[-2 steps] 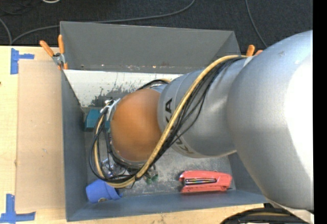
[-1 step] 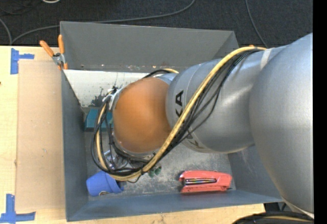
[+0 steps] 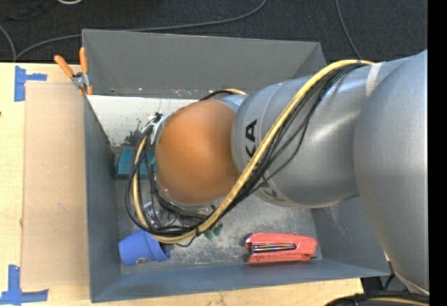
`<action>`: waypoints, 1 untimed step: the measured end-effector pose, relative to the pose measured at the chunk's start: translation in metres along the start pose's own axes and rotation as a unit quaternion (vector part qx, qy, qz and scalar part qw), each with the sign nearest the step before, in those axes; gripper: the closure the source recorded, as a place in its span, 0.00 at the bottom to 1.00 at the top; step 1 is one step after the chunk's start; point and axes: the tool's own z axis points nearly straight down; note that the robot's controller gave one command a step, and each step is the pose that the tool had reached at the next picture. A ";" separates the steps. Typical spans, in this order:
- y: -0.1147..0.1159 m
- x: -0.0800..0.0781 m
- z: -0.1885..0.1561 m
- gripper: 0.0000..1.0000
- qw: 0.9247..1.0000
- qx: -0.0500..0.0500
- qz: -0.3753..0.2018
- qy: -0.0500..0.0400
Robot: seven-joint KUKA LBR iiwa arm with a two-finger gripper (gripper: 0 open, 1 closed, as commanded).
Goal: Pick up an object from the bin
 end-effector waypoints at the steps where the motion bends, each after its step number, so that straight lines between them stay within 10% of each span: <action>1: 0.000 0.001 -0.001 1.00 1.000 0.000 0.000 0.001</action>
Offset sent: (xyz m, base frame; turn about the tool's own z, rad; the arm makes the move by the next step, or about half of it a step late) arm -0.0006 -0.0001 0.0051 0.0007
